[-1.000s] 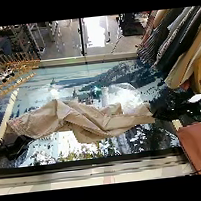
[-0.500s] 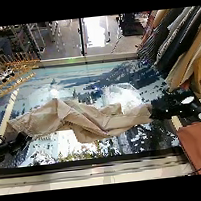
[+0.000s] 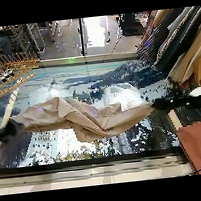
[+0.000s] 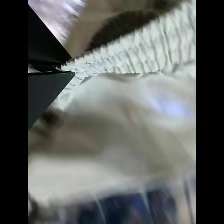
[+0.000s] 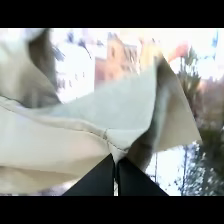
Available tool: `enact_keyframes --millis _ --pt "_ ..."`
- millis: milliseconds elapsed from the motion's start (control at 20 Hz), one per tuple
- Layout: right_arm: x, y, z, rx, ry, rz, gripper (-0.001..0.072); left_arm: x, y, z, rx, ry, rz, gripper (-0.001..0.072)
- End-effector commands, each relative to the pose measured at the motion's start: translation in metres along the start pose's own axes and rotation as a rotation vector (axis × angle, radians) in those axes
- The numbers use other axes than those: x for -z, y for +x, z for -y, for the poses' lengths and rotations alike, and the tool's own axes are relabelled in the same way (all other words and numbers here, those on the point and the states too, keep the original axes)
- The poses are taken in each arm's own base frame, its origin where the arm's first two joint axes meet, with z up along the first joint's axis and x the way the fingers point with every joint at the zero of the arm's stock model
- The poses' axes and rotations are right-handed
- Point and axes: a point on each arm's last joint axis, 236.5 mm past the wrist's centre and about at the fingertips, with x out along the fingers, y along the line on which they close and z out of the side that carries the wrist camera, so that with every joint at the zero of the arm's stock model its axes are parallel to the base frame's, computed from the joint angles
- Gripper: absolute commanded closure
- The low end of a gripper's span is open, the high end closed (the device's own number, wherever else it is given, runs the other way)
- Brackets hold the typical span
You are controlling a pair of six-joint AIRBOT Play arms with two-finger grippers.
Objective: Fold the clothes and pants, and hang the long-sleeved shirts on hangers.
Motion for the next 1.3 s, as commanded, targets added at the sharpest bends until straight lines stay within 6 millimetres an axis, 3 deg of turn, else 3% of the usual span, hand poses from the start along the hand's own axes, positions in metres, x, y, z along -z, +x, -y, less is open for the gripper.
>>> enact_keyframes --millis 0,100,150,250,300,400,500,550,650,750,850,950,1050,1100,1150,1200,1250 --pt "-0.066 -0.112 -0.042 0.113 -0.119 0.279 0.0696 -0.108 -0.125 0.160 0.458 0.036 0.362 0.0696" --pt "-0.102 -0.214 -0.066 0.232 -0.178 0.528 0.0696 -0.149 -0.244 0.241 0.740 0.058 0.626 0.0695" --pt "-0.111 -0.267 -0.079 0.303 -0.218 0.650 0.0696 -0.155 -0.298 0.269 0.845 0.085 0.728 0.0696" --pt "-0.110 -0.351 -0.099 0.458 -0.279 0.811 0.0696 -0.151 -0.389 0.307 0.998 0.146 0.901 0.0696" --pt "-0.104 -0.381 -0.106 0.533 -0.297 0.854 0.0696 -0.145 -0.427 0.316 1.060 0.164 0.978 0.0695" --pt "-0.088 -0.423 -0.113 0.675 -0.317 0.894 0.0697 -0.136 -0.477 0.316 1.127 0.180 1.101 0.0696" --pt "-0.075 -0.430 -0.114 0.727 -0.329 0.857 0.0697 -0.143 -0.485 0.300 1.036 0.202 1.174 0.0696" --pt "-0.071 -0.415 -0.113 0.686 -0.326 0.806 0.0697 -0.153 -0.471 0.288 0.927 0.214 1.177 0.0695" --pt "-0.062 -0.354 -0.121 0.438 -0.304 0.638 0.0695 -0.171 -0.402 0.244 0.551 0.269 1.074 0.0695" --pt "-0.045 -0.282 -0.121 0.190 -0.239 0.446 0.0695 -0.168 -0.322 0.171 0.162 0.253 0.859 0.0695" --pt "-0.022 -0.203 -0.112 0.048 -0.180 0.261 0.0694 -0.149 -0.262 0.106 -0.066 0.250 0.667 0.0696" --pt "0.007 -0.110 -0.098 -0.002 -0.110 0.117 0.0693 -0.122 -0.211 0.058 -0.141 0.208 0.504 0.0696" --pt "0.017 -0.028 -0.062 0.090 -0.001 0.126 0.0692 -0.093 -0.163 0.007 -0.187 0.124 0.378 0.0696" --pt "0.017 0.001 -0.041 0.135 0.060 0.161 0.0670 -0.084 -0.146 -0.022 -0.220 0.071 0.354 0.0696" --pt "0.017 0.024 -0.020 0.164 0.135 0.169 0.0427 -0.080 -0.135 -0.047 -0.246 0.019 0.360 0.0696" --pt "0.021 0.039 -0.001 0.177 0.189 0.123 0.0237 -0.078 -0.127 -0.068 -0.272 -0.023 0.365 0.0696" --pt "0.029 0.047 0.013 0.177 0.216 0.054 0.0231 -0.078 -0.123 -0.081 -0.292 -0.037 0.367 0.0697"
